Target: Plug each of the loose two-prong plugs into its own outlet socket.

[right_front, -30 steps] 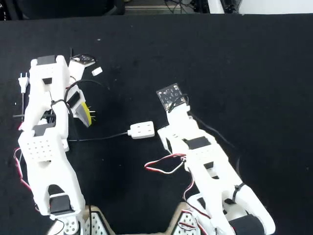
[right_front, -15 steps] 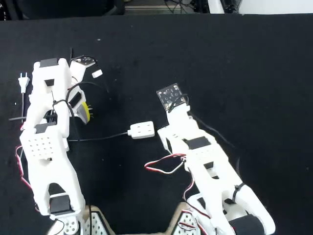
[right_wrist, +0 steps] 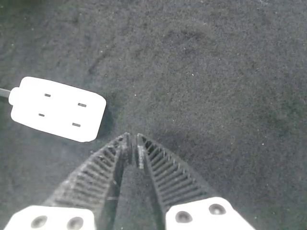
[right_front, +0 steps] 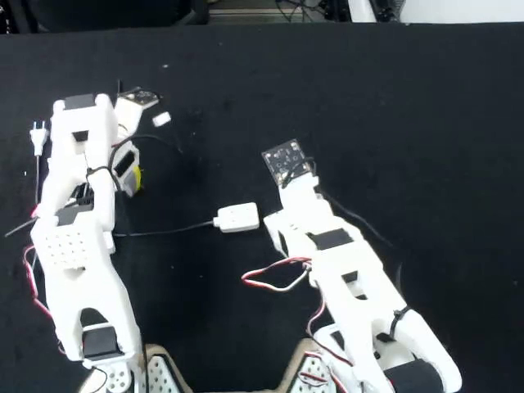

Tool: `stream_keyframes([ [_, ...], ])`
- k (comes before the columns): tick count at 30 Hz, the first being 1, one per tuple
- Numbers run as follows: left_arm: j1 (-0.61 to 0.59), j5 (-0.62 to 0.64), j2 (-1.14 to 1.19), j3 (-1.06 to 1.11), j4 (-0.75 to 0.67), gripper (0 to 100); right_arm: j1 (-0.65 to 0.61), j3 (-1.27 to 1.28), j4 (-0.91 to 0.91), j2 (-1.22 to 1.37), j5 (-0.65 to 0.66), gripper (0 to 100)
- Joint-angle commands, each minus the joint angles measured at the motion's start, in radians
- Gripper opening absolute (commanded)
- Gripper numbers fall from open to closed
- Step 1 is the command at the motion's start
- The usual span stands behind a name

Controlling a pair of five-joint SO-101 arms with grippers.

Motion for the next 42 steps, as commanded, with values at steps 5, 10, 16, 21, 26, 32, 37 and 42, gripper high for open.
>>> stream_keyframes([
  [5,0.061,-0.002,-0.281,-0.050,0.173,5,0.043,-0.012,-0.017,-0.045,0.002,1.1],
  [10,0.145,0.058,-0.367,-0.041,0.252,5,0.236,-0.008,-0.025,-0.122,-0.081,1.1],
  [16,0.302,0.239,-0.428,-0.051,0.239,6,0.293,0.047,-0.026,-0.223,-0.161,1.1],
  [21,0.460,0.396,-0.436,-0.041,0.176,6,0.298,0.082,-0.026,-0.292,-0.166,1.1],
  [26,0.618,0.526,-0.436,-0.050,0.071,6,0.299,0.128,-0.068,-0.341,-0.167,1.1],
  [32,0.677,0.649,-0.434,-0.039,-0.046,18,0.308,0.154,-0.091,-0.383,-0.169,1.1],
  [37,0.682,0.717,-0.434,-0.039,-0.043,22,0.364,0.153,-0.097,-0.389,-0.238,1.1],
  [42,0.679,0.723,-0.434,-0.039,-0.040,22,0.359,0.153,-0.097,-0.389,-0.261,1.1],
])
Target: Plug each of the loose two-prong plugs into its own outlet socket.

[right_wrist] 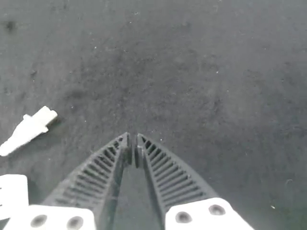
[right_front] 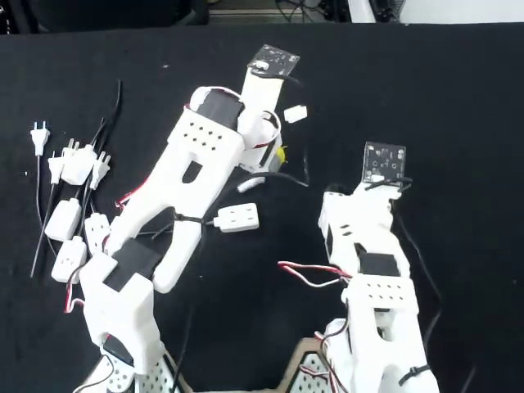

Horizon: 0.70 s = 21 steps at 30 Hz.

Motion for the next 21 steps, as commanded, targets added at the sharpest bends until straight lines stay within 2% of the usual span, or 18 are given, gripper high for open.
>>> stream_keyframes([
  [1,0.004,0.011,-0.060,-0.039,-0.006,22,0.011,-0.008,-0.028,-0.027,-0.014,1.1],
  [6,-0.130,0.008,-0.058,-0.021,-0.005,22,0.000,-0.008,-0.028,-0.024,-0.018,1.1],
  [10,-0.222,0.002,-0.060,0.113,-0.011,22,-0.044,-0.008,-0.028,-0.022,-0.014,1.2],
  [16,-0.294,-0.213,-0.069,0.311,-0.012,22,-0.072,-0.005,-0.026,-0.021,-0.012,1.2],
  [21,-0.418,-0.193,-0.069,0.384,-0.008,22,-0.072,-0.005,-0.025,-0.021,-0.012,1.2],
])
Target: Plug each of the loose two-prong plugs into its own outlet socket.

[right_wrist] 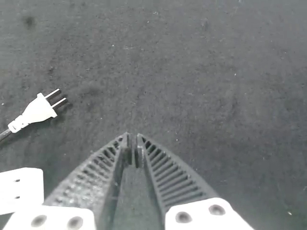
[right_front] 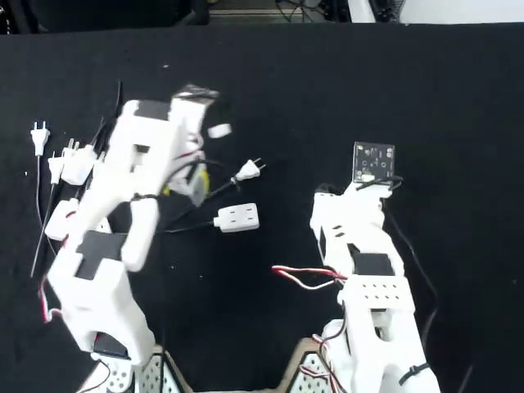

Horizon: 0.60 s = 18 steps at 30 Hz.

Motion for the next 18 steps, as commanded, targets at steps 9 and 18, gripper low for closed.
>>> stream_keyframes([
  [9,-0.137,0.037,-0.068,0.243,-0.173,22,-0.015,-0.005,-0.020,-0.021,-0.005,1.2],
  [18,-0.016,0.078,-0.068,0.262,-0.285,22,-0.040,0.002,-0.026,-0.021,-0.005,1.2],
])
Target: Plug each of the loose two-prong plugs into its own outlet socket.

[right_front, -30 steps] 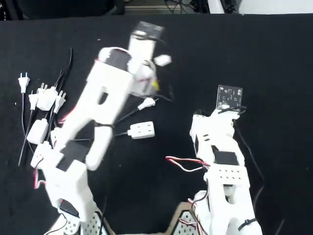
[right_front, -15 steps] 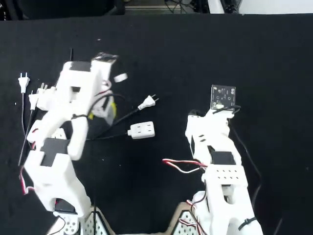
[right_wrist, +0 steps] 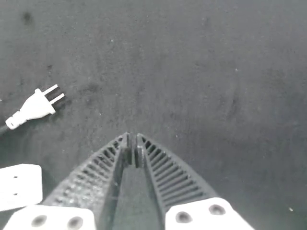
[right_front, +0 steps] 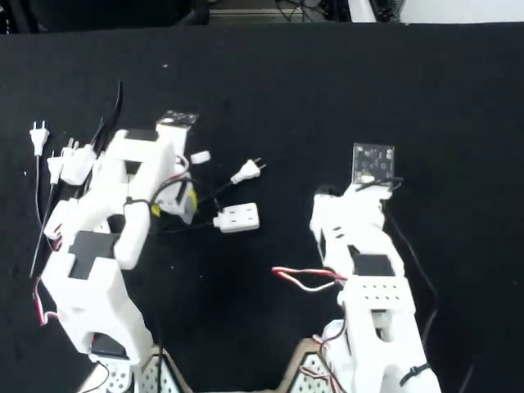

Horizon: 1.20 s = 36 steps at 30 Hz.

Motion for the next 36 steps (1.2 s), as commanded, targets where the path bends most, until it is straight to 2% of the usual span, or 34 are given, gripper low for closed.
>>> stream_keyframes([
  [1,0.050,0.058,-0.066,-0.050,-0.018,22,-0.054,-0.007,-0.026,-0.021,-0.002,1.2],
  [5,0.079,0.135,-0.064,-0.077,-0.038,22,-0.098,0.007,-0.028,-0.024,0.071,1.2],
  [14,0.183,0.157,-0.055,-0.050,-0.296,22,-0.106,0.012,-0.028,-0.025,0.087,1.2],
  [21,0.191,0.155,-0.040,-0.022,-0.417,22,0.008,0.016,-0.097,-0.027,0.078,1.2],
  [30,0.280,0.155,0.060,-0.038,-0.537,22,0.014,0.018,-0.112,-0.022,0.078,1.2],
  [36,0.338,0.150,0.052,-0.041,-0.511,22,0.014,0.018,-0.115,-0.022,0.078,1.2],
])
